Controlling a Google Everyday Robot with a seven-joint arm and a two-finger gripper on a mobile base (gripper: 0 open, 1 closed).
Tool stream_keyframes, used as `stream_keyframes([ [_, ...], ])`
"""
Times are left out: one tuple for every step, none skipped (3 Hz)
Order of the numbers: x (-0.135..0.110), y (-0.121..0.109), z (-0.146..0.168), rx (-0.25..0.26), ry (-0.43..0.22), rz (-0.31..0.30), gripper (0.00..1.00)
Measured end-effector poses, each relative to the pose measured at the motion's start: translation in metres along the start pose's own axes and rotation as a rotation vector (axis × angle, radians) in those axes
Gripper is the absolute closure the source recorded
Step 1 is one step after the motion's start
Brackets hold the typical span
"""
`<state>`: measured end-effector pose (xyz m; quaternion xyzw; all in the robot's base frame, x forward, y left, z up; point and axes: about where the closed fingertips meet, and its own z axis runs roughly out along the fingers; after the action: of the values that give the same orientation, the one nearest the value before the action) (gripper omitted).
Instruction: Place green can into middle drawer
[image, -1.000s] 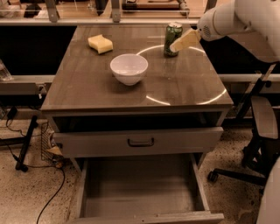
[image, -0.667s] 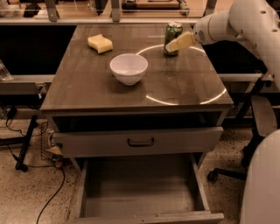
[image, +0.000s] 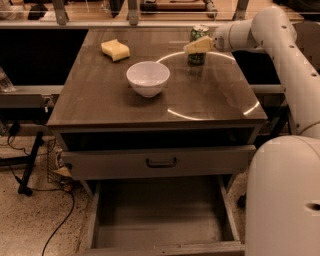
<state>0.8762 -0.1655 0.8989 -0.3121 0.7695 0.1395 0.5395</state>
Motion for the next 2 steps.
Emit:
stream_keyframes([
  [0.001,-0.0113,0.0088,0.004,-0.047,0.004,0.38],
  [-0.0027,-0.0145,-0.0001,-0.004,-0.082,-0.014,0.61],
])
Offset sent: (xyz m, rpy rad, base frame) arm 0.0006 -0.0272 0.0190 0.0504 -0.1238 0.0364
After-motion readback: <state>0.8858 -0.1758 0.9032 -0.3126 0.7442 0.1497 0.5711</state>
